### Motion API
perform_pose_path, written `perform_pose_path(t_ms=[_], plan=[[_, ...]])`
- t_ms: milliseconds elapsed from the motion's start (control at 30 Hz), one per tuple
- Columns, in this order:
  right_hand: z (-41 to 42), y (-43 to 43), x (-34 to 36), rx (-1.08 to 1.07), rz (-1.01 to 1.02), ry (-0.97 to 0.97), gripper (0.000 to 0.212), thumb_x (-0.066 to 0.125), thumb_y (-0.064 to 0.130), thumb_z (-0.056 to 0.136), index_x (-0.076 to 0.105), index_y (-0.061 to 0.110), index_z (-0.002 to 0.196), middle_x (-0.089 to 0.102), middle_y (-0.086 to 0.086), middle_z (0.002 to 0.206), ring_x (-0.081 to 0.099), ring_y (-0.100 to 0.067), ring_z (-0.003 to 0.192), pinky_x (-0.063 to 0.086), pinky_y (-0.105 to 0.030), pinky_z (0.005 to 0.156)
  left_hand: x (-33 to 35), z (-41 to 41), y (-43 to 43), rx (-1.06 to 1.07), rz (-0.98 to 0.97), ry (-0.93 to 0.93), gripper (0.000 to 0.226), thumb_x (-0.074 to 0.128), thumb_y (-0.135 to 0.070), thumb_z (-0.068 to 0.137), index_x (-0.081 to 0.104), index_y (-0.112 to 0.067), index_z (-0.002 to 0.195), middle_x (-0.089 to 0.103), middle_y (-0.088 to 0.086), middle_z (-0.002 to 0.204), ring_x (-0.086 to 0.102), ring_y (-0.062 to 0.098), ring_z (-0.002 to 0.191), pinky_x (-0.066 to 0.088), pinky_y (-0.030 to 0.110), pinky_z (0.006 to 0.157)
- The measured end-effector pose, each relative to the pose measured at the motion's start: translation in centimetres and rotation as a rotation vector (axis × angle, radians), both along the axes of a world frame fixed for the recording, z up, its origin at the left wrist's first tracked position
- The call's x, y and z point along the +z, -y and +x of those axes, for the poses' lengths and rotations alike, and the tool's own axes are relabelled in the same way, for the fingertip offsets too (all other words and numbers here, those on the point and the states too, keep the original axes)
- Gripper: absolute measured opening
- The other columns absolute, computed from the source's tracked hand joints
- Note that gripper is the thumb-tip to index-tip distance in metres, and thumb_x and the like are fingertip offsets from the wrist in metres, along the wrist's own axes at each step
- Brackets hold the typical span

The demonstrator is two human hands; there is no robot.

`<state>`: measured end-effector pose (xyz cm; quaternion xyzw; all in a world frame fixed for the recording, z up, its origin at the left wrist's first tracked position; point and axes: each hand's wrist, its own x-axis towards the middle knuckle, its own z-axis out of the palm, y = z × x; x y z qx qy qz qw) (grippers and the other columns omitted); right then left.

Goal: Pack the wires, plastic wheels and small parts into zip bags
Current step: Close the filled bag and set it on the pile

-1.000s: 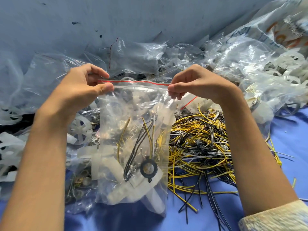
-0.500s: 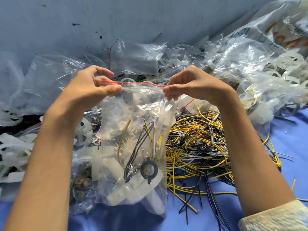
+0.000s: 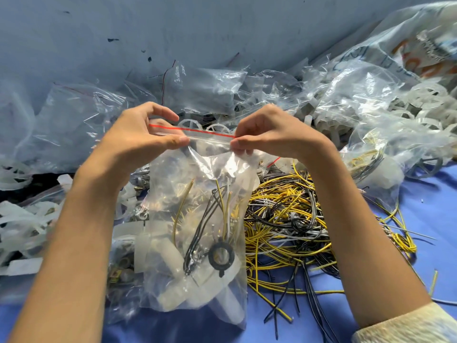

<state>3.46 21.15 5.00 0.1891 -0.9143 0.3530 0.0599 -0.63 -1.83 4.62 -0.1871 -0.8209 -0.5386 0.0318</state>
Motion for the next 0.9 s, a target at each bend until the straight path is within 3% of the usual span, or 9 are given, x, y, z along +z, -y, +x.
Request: perform_pose_path(t_ms=[133,233,300,433,533,733,800,900], plan=[[-0.1,-0.1,0.0,0.017,-0.030,0.001,0.016,0.067,0.014,0.086,0.072,0.001,0.079,0.065,-0.004,0.064,0.053,-0.017,0.063,0.039,-0.032,0.062,0.0,0.0,-0.5,0.014,0.024,-0.038,0.035,0.080,-0.004,0.070,0.061,-0.026,0.089,0.066,-0.008,0.063,0.063,0.008,0.068,0.050,0.020,0.073],[0.0,-0.1,-0.2,0.032,-0.076,0.051,0.020,0.066,0.020,0.088,0.072,0.001,0.086,0.069,-0.018,0.078,0.056,-0.021,0.070,0.045,-0.039,0.067,0.1,0.0,-0.3,-0.008,0.011,-0.034,0.034,0.081,-0.009,0.070,0.062,-0.025,0.093,0.070,-0.012,0.067,0.065,0.000,0.066,0.050,0.011,0.066],[0.0,0.2,-0.3,0.024,-0.074,0.048,0.021,0.065,0.022,0.089,0.072,0.002,0.088,0.070,-0.017,0.080,0.058,-0.020,0.071,0.049,-0.043,0.068,0.1,0.0,0.0,-0.022,-0.008,-0.013,0.035,0.083,-0.018,0.068,0.064,-0.026,0.096,0.073,-0.011,0.076,0.066,-0.004,0.071,0.048,0.005,0.061],[-0.1,1.1,-0.3,0.014,-0.002,-0.054,0.014,0.066,0.014,0.087,0.072,0.004,0.079,0.067,0.000,0.066,0.056,-0.007,0.061,0.043,-0.032,0.056,0.0,-0.1,0.1,-0.043,-0.015,0.010,0.033,0.083,-0.021,0.065,0.068,-0.023,0.094,0.074,-0.008,0.078,0.066,-0.003,0.069,0.044,0.004,0.059],[-0.2,1.4,-0.3,0.018,0.015,-0.085,0.013,0.066,0.009,0.083,0.069,0.002,0.073,0.061,-0.002,0.058,0.044,-0.002,0.053,0.032,-0.021,0.050,0.0,-0.1,0.0,-0.016,-0.008,-0.018,0.029,0.084,-0.013,0.066,0.068,-0.022,0.088,0.073,-0.006,0.075,0.066,-0.001,0.067,0.047,0.006,0.060],[-0.1,1.7,-0.3,0.043,-0.027,-0.042,0.017,0.066,0.021,0.088,0.073,0.007,0.081,0.070,-0.002,0.071,0.061,-0.013,0.063,0.047,-0.032,0.060,-0.1,0.2,-0.7,0.026,-0.011,-0.070,0.028,0.084,-0.009,0.067,0.062,-0.023,0.077,0.072,-0.009,0.071,0.064,0.000,0.062,0.047,0.009,0.056],[0.1,1.9,-0.3,0.044,-0.002,-0.071,0.015,0.065,0.017,0.089,0.072,0.007,0.080,0.070,-0.006,0.072,0.059,-0.018,0.062,0.045,-0.032,0.058,0.0,0.3,-0.8,0.033,-0.031,-0.086,0.029,0.084,-0.009,0.066,0.060,-0.023,0.076,0.073,-0.008,0.072,0.065,0.001,0.063,0.048,0.009,0.057],[0.3,2.3,-0.1,0.050,0.001,-0.110,0.016,0.065,0.009,0.086,0.067,0.005,0.071,0.060,-0.008,0.062,0.044,-0.009,0.056,0.032,-0.025,0.053,0.1,0.4,-0.6,0.023,-0.034,-0.078,0.029,0.085,-0.012,0.066,0.063,-0.024,0.082,0.073,-0.008,0.073,0.067,0.000,0.066,0.047,0.008,0.056]])
